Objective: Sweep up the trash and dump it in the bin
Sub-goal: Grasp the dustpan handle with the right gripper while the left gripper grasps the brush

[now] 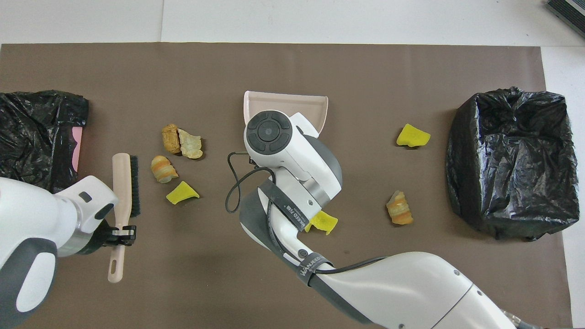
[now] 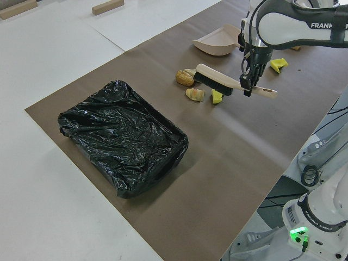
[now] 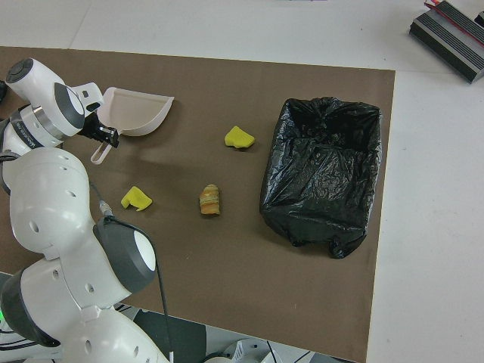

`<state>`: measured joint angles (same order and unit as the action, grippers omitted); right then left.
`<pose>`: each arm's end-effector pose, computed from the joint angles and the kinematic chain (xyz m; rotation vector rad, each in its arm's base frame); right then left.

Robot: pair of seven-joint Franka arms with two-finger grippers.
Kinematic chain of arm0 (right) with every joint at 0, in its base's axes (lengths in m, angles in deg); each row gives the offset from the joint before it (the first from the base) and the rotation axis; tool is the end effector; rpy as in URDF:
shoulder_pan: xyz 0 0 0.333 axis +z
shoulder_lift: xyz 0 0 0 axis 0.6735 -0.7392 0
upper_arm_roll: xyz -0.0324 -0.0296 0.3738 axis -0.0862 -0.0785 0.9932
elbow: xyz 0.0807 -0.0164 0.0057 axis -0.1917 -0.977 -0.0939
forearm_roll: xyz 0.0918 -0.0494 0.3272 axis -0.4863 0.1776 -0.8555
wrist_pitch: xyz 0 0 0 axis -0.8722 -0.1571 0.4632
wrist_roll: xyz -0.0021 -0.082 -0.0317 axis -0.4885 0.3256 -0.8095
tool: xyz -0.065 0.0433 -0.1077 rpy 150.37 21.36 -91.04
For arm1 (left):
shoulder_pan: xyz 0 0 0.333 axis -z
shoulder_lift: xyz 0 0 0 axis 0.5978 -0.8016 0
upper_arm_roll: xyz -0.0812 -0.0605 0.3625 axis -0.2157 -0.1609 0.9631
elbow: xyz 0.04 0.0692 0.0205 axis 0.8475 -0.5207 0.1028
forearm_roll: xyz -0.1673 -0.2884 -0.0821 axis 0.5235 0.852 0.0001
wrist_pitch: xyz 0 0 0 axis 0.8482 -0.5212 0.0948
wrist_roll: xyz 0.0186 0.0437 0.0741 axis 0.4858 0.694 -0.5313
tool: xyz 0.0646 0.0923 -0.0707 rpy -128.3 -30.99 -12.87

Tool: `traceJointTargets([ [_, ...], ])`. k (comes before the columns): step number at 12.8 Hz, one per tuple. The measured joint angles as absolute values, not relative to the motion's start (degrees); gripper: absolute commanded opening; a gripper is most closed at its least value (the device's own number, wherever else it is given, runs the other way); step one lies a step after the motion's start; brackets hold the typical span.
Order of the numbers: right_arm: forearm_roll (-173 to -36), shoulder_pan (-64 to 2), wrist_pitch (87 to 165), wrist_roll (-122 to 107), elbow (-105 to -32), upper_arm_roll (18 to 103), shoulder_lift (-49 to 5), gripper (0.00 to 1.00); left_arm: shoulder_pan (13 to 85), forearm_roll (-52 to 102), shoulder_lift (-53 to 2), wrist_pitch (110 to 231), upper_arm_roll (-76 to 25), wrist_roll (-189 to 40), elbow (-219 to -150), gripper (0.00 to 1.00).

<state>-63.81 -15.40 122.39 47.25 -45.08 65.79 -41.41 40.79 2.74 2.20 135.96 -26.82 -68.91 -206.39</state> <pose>0.5776 0.4050 0.4037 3.1047 -0.1558 0.0390 0.3626 -0.0627 0.5161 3.1261 0.0769 -0.2608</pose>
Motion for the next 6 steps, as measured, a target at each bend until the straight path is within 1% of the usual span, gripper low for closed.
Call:
traceJointTargets([
  [3, -63.81, -15.60, 120.88, 45.78, -45.10, 65.77, -39.77, 0.00, 34.97, 0.39, -4.81, 137.48, -26.80, -64.77, -198.65, 0.00],
  [6, -63.83, -16.01, 120.12, 34.31, -45.13, 65.69, -38.01, 0.00, 30.91, -0.51, -8.17, 140.56, -26.84, -60.86, -196.99, 0.00],
])
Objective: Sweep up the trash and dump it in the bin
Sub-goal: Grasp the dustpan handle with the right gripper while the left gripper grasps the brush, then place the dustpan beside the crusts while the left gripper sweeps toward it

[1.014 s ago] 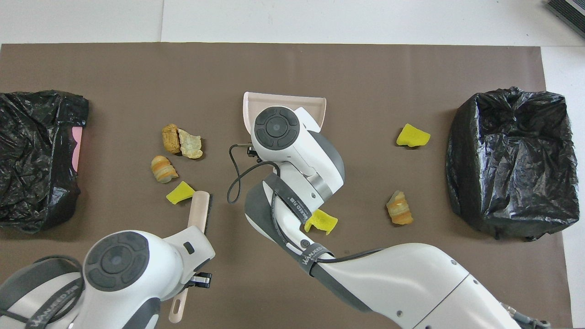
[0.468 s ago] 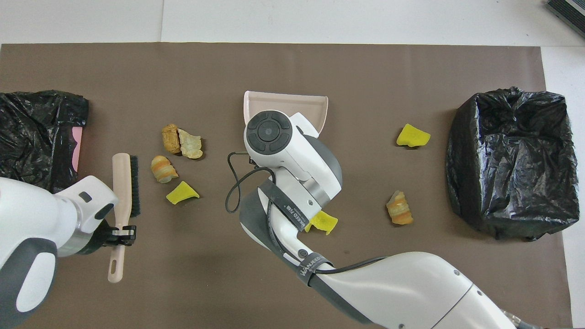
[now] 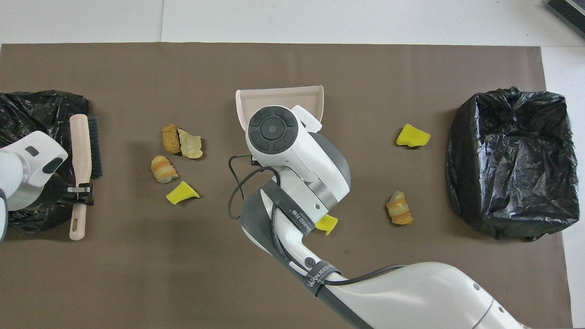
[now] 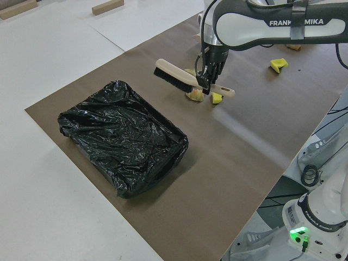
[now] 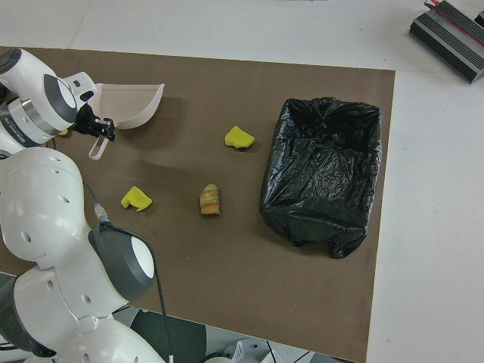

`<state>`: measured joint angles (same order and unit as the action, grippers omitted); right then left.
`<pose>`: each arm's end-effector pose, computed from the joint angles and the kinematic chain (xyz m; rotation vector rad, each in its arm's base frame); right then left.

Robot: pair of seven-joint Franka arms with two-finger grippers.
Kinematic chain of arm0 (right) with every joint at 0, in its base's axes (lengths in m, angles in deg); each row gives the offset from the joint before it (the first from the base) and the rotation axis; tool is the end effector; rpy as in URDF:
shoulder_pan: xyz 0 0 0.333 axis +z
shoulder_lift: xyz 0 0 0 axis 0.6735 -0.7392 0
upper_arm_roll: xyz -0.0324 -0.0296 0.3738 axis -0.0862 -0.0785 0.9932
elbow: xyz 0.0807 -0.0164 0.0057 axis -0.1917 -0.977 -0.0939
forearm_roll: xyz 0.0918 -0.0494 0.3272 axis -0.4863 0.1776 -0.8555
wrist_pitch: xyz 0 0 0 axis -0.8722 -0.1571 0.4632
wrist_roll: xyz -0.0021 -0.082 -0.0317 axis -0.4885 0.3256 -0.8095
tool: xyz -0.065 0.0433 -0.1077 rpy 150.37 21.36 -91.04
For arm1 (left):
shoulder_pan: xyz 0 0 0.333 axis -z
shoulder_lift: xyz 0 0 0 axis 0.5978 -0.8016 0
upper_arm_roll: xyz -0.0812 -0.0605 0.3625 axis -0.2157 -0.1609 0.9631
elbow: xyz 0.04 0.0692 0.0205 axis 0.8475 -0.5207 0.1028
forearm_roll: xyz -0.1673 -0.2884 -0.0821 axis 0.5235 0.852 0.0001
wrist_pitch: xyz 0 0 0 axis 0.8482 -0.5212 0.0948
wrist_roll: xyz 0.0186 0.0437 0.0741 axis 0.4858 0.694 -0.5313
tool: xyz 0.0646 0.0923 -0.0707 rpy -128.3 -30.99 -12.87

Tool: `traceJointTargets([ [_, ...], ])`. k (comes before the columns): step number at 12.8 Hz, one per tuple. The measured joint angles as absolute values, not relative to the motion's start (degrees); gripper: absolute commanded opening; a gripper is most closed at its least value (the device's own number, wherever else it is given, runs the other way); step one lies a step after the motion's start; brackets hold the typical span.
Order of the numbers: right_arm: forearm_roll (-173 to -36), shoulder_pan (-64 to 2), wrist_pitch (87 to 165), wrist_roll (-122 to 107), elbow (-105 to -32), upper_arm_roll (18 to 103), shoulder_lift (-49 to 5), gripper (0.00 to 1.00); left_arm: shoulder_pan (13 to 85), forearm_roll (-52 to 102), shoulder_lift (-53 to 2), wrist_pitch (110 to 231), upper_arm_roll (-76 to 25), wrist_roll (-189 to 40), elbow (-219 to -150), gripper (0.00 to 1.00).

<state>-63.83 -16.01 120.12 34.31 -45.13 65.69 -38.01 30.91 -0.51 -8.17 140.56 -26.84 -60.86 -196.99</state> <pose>0.5736 0.3922 0.4409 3.0989 0.1723 0.0675 0.4454 0.0098 0.5153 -3.1253 -0.0913 0.1567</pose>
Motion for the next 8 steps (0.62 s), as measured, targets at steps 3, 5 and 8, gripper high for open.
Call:
traceJointTargets([
  [3, -64.10, -18.63, 118.50, 13.49, -45.30, 65.66, -37.42, 0.00, 29.93, -0.52, -11.06, 141.34, -27.24, -59.60, -197.12, 0.00],
  [5, -64.64, -21.07, 117.81, 1.74, -45.85, 65.66, -37.41, 0.00, 31.53, -0.51, -14.46, 145.21, -28.03, -60.16, -198.16, 0.00],
  [8, -65.36, -23.26, 116.65, -13.54, -47.05, 65.70, -37.23, 0.00, 35.62, -0.51, -17.06, 149.55, -28.38, -63.75, -200.92, 0.00],
])
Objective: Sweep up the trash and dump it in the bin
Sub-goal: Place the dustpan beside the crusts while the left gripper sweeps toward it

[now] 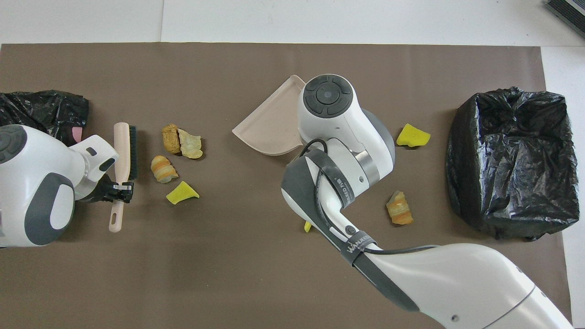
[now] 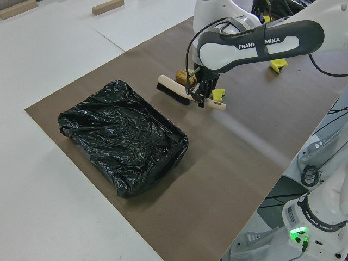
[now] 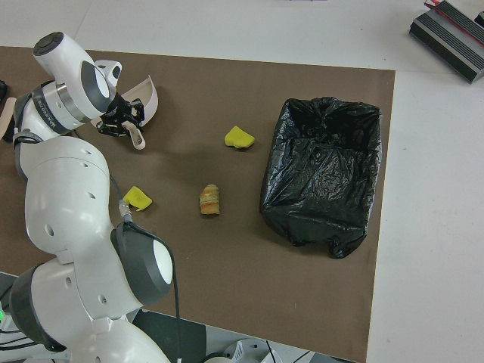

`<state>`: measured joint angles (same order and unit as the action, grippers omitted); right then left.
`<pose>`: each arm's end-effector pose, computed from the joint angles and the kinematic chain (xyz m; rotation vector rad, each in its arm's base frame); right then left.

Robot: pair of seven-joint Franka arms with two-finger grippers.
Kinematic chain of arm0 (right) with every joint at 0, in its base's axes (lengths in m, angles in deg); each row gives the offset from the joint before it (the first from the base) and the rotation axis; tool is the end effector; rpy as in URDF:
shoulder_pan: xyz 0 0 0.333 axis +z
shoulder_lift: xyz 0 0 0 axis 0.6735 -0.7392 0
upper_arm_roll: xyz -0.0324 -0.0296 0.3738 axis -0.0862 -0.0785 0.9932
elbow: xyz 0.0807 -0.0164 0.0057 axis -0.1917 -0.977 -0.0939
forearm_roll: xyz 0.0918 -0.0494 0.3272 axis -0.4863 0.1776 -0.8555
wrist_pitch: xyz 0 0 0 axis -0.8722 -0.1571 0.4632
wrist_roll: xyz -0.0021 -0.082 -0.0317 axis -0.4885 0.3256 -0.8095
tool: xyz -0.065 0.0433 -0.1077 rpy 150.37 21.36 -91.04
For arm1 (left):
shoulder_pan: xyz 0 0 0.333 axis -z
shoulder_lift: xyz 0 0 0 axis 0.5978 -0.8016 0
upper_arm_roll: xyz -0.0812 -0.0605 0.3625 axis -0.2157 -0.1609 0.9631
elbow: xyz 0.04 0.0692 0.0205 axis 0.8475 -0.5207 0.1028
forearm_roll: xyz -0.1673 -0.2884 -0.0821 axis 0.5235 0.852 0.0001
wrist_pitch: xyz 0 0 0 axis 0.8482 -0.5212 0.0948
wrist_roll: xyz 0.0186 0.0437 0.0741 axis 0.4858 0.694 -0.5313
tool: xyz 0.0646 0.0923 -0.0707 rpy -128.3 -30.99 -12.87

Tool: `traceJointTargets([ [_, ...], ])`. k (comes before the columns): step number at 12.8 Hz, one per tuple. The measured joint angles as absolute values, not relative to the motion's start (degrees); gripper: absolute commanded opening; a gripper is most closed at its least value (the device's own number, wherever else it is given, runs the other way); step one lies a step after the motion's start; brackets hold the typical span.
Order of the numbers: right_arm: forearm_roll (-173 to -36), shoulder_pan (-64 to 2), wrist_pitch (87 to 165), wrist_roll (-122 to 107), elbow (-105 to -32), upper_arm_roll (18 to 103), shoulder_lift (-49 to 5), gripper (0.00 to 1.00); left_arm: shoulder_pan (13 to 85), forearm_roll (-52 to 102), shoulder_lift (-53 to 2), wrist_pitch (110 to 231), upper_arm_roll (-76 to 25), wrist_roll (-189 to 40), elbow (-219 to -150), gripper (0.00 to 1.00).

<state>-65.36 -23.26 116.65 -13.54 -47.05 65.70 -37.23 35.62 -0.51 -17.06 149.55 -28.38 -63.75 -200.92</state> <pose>0.6030 0.3122 0.4308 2.8448 1.2251 -0.0956 0.4713 -0.0393 0.4276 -3.1187 0.0027 0.2596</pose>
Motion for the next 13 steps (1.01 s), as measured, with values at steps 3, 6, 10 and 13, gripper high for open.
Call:
traceJointTargets([
  [3, -65.39, -23.42, 114.89, -28.25, -48.96, 65.72, -36.04, 0.00, 39.24, -0.48, -17.61, 151.33, -28.53, -70.35, -201.44, 0.00],
  [6, -64.72, -23.38, 116.62, -42.03, -54.84, 65.74, -33.14, 0.00, 41.44, 0.68, -17.77, 154.07, -28.63, -73.37, -201.49, 0.00],
  [10, -63.23, -23.04, 119.13, -48.63, -61.27, 65.76, -29.38, 0.00, 41.58, 0.82, -18.34, 157.28, -28.29, -72.91, -201.37, 0.00],
  [13, -62.55, -21.97, 119.41, -48.67, -64.54, 65.81, -27.33, 0.00, 41.43, 0.59, -18.83, 157.34, -27.72, -69.65, -200.58, 0.00],
])
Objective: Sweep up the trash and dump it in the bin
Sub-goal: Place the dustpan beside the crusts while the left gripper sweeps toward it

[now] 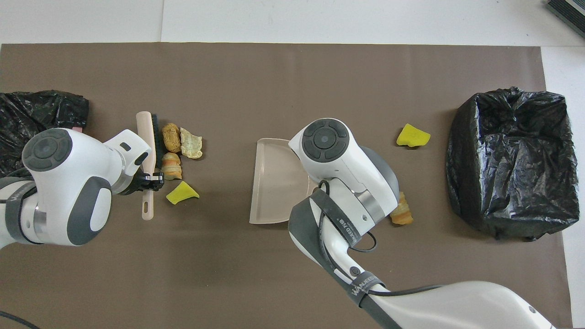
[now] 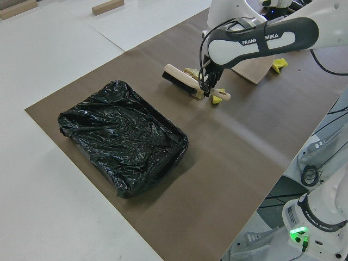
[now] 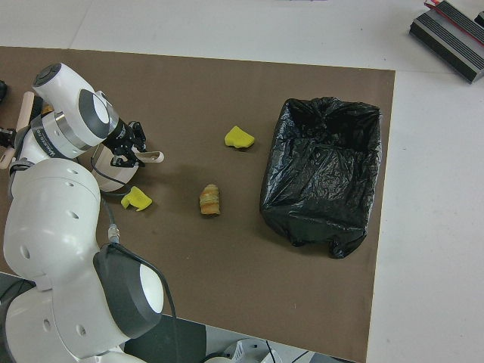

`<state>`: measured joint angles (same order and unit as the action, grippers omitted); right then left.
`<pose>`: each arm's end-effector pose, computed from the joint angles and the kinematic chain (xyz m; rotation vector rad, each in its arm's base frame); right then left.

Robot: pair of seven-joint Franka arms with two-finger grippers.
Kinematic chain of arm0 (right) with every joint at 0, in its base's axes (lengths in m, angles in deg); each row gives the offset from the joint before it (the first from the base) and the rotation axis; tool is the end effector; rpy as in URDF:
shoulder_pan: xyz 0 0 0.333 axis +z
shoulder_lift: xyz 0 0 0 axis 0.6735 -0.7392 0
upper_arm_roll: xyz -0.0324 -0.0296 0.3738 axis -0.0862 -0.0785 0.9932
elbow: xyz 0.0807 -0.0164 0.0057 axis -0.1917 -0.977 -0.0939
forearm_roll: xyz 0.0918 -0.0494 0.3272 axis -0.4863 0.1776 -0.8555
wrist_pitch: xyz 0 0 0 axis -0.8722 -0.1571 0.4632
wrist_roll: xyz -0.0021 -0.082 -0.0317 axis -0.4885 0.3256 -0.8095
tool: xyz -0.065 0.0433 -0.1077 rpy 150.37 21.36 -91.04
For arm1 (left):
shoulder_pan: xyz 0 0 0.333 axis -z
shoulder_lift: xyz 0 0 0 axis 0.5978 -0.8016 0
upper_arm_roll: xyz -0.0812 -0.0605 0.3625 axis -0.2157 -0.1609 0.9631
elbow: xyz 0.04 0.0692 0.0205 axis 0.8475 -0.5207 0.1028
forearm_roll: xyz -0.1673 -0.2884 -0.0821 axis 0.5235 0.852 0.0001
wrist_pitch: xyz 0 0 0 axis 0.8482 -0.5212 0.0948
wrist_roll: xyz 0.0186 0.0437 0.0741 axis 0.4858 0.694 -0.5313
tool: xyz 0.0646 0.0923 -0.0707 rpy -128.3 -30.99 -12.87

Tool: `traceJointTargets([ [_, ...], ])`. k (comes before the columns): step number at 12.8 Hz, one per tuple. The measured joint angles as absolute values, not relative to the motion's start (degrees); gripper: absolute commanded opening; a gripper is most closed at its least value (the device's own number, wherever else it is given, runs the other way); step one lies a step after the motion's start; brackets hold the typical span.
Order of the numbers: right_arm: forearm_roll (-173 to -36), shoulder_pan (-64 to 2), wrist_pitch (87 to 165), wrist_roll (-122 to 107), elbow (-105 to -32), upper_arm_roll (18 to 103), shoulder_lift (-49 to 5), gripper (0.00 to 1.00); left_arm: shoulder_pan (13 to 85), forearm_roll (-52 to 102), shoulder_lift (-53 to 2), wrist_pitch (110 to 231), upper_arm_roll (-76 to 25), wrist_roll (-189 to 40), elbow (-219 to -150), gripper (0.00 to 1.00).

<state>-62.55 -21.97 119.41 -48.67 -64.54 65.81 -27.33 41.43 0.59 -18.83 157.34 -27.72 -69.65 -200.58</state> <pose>0.5277 0.2976 0.4203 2.2296 2.0809 -0.2549 0.4892 -0.0864 0.4249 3.1305 0.0359 -0.0910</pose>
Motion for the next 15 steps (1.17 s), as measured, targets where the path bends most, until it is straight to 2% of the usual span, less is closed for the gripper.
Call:
traceJointTargets([
  [3, -58.53, -20.42, 120.41, -48.67, -66.40, 65.85, -26.33, 0.00, 40.57, -3.05, -19.84, 156.95, -27.43, -67.56, -198.79, 0.00],
  [8, -57.00, -20.09, 124.71, -48.71, -68.40, 65.83, -25.88, 0.00, 41.11, -5.69, -25.44, 155.99, -28.03, -67.20, -194.58, 0.00],
  [15, -57.00, -20.05, 127.35, -48.71, -69.41, 65.82, -26.39, 0.00, 49.40, -5.35, -25.25, 155.66, -28.91, -67.21, -195.53, 0.00],
])
